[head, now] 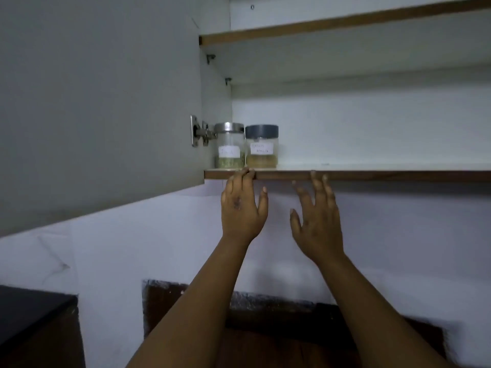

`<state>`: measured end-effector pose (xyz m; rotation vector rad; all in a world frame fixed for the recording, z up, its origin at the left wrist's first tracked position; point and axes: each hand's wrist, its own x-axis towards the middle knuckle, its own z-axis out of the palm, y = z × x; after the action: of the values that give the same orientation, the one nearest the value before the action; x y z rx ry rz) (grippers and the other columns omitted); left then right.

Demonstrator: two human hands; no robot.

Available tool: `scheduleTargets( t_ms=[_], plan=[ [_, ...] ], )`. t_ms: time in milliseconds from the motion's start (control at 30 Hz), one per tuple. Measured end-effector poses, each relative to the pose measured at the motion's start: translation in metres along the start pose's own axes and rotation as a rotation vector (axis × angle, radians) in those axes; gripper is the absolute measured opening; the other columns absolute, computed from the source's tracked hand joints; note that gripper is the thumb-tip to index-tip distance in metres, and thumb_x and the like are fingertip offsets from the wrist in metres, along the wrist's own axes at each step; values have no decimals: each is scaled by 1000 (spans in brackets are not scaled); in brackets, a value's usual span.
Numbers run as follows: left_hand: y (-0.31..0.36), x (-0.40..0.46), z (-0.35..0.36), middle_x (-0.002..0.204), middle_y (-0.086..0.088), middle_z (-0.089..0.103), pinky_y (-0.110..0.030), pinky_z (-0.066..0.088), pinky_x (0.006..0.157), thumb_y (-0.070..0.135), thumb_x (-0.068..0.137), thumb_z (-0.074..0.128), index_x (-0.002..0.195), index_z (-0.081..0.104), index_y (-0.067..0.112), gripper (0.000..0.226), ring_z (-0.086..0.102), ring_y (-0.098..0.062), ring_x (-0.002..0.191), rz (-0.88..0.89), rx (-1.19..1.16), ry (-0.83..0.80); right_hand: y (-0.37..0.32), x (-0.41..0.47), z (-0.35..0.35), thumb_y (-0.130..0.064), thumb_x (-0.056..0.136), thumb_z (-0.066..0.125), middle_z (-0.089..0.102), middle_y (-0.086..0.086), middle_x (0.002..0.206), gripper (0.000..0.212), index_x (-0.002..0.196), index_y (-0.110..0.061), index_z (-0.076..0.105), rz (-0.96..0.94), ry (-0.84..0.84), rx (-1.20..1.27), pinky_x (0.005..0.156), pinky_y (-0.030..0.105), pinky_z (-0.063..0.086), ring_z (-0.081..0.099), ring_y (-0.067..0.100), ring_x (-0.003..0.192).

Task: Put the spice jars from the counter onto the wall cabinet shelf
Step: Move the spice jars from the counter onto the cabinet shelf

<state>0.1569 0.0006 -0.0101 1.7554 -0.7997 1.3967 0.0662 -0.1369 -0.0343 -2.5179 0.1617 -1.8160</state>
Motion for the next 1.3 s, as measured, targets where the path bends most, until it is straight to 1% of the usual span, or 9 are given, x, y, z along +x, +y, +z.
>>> scheduleTargets(
  t_ms=[100,267,367,600,733,900,1067,1200,1300],
  plan=[
    [0,-67,-2,133,-4,57,-35,39,99,33,93,51,133,52,11,46,51,-20,122,-28,33,-135,3,-78,15,-27,86,63,31,8,152,59,141,-25,42,177,-222,91,114,50,26,24,30,143],
    [-10,-234,-6,100,-1,65,-44,46,82,43,80,50,107,62,16,40,63,-26,92,-146,176,-556,20,-212,27,-24,84,67,43,12,136,52,133,-17,50,556,-547,253,106,44,38,38,33,129],
    [-7,-319,-27,100,-1,65,-45,47,78,49,76,47,107,63,18,47,63,-26,90,-252,199,-783,28,-265,20,-25,86,66,44,12,137,52,134,-16,49,645,-690,207,107,39,34,38,32,130],
    [1,-407,-77,126,1,54,-46,36,96,64,76,28,126,49,21,69,47,-22,117,-519,237,-1115,30,-339,12,-54,83,64,28,14,151,79,147,-24,30,691,-1117,65,109,44,32,29,33,138],
    [10,-422,-85,128,2,51,-47,34,99,55,83,45,127,47,22,55,44,-21,119,-587,184,-1189,26,-363,6,-66,66,73,11,11,156,107,150,-35,16,540,-1453,52,107,50,33,19,37,141],
    [21,-431,-81,130,-1,51,-43,40,100,40,92,54,129,48,18,44,44,-21,120,-627,93,-1218,25,-375,7,-45,74,76,31,8,143,81,143,-33,35,575,-1325,99,98,41,44,36,32,132],
    [44,-430,-78,125,-5,58,-25,51,84,29,87,68,118,50,23,36,58,-12,105,-1151,-399,-1150,27,-353,2,-54,73,74,40,9,140,77,140,-30,44,733,-1117,127,99,41,45,44,29,127],
    [61,-421,-68,132,7,36,-30,44,97,52,65,82,137,34,29,90,40,-7,119,-891,-337,-1121,30,-310,-1,-58,78,66,53,4,132,66,132,-24,52,785,-1136,217,89,33,47,52,23,117],
    [76,-400,-60,126,6,48,-23,53,87,34,65,87,132,43,27,81,54,-7,113,-881,-472,-957,29,-280,-7,-56,80,64,54,4,131,66,134,-21,51,773,-1321,266,87,34,48,54,23,113]
  ],
)
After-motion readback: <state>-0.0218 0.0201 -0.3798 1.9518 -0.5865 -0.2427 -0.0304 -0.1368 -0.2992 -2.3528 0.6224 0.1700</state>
